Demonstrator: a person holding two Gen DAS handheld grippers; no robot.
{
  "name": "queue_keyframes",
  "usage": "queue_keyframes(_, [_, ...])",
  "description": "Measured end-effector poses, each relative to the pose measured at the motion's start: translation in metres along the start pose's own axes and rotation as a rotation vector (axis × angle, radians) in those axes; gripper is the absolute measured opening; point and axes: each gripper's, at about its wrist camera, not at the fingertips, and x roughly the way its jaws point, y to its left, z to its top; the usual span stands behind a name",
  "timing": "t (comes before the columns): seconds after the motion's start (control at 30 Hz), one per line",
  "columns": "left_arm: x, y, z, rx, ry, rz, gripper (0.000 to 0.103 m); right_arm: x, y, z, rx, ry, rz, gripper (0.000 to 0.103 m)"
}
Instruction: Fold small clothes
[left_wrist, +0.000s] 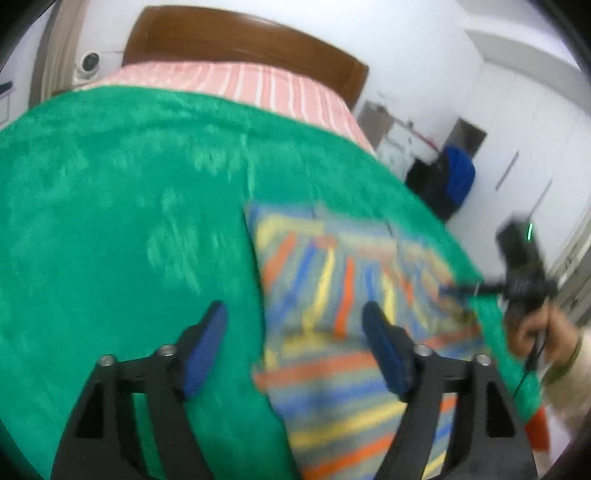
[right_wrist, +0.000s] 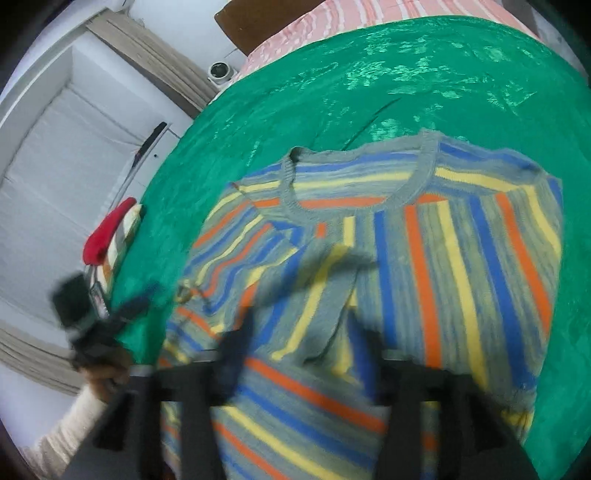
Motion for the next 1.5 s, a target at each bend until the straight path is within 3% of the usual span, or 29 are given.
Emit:
queue_keyframes(0.07, [0.026,0.009,0.029,-0.026,0.072,0.022,0.083,0.011,-0.008,0.002,0.028,0.015,0.002,0.062])
queue_keyframes(0.1, [0.045,0.012,0.038,-0.031,0.127,0.036,0.082,0.016,-0.013,0.002,0.046,0.032,0.034,0.057])
queue_keyframes(0.2, [0.106,0.015,0.049,-0.021,0.29,0.093,0.07,0.024,-0.016,-0.002,0.05,0.023,0.039,0.051])
queue_keyframes(0.27, [0.135,0.012,0.046,-0.018,0.349,0.101,0.052,0.023,-0.02,0.0,0.059,-0.034,0.014,0.051])
queue_keyframes(0.3, [0.139,0.007,0.045,0.011,0.332,0.119,0.005,0.025,-0.025,0.003,0.072,-0.05,0.017,0.051])
queue_keyframes(0.33, [0.14,0.005,0.047,0.021,0.317,0.129,0.002,0.027,-0.029,0.006,0.088,-0.062,0.024,0.051])
queue_keyframes(0.4, [0.121,0.013,0.051,-0.055,0.196,0.175,0.002,0.029,-0.035,0.01,0.098,-0.076,0.025,0.051])
queue_keyframes(0.47, [0.109,0.03,0.051,-0.168,0.138,0.162,0.002,0.026,-0.04,0.01,0.113,-0.087,0.034,0.051])
queue_keyframes(0.63, [0.123,0.019,0.039,-0.079,0.172,0.212,0.002,0.03,-0.038,0.002,0.125,-0.063,0.083,0.051])
queue_keyframes(0.7, [0.122,0.027,0.035,-0.121,0.157,0.224,0.003,0.034,-0.036,0.006,0.126,-0.08,0.046,0.051])
queue_keyframes(0.77, [0.118,0.032,0.031,-0.159,0.131,0.237,0.003,0.028,-0.029,0.012,0.101,-0.155,-0.037,0.051])
queue_keyframes(0.83, [0.117,0.03,0.028,-0.143,0.111,0.259,0.003,0.027,-0.014,0.022,0.038,-0.186,-0.05,0.051])
queue_keyframes(0.97, [0.117,0.033,0.025,-0.149,0.084,0.273,0.003,0.047,0.002,0.045,-0.023,-0.089,-0.185,0.051])
queue_keyframes(1.03, [0.118,0.037,0.023,-0.164,0.074,0.261,0.003,0.053,-0.001,0.046,-0.038,-0.037,-0.147,0.051])
queue_keyframes(1.07, [0.117,0.038,0.022,-0.17,0.068,0.255,0.003,0.057,-0.005,0.044,-0.049,0.022,-0.08,0.042])
queue_keyframes(1.1, [0.116,0.039,0.02,-0.173,0.062,0.25,0.003,0.06,-0.006,0.041,-0.07,0.081,-0.036,0.003])
queue_keyframes(1.17, [0.116,0.039,0.019,-0.175,0.053,0.248,0.003,0.051,-0.006,0.039,-0.132,0.057,-0.165,0.004])
queue_keyframes(1.3, [0.116,0.038,0.017,-0.173,0.051,0.255,0.007,0.046,-0.018,0.039,-0.08,0.024,-0.231,0.005])
queue_keyframes(1.4, [0.113,0.04,0.017,-0.189,0.053,0.228,0.009,0.037,-0.009,0.035,-0.094,-0.02,-0.308,0.029])
queue_keyframes(1.43, [0.112,0.04,0.016,-0.194,0.056,0.217,0.014,0.028,-0.001,0.03,-0.105,-0.06,-0.318,0.029])
queue_keyframes(1.47, [0.109,0.04,0.016,-0.199,0.06,0.207,0.017,0.014,0.012,0.026,-0.13,-0.114,-0.272,0.029])
queue_keyframes(1.5, [0.106,0.038,0.016,-0.201,0.062,0.199,0.027,0.008,0.017,0.024,-0.149,-0.133,-0.209,0.029])
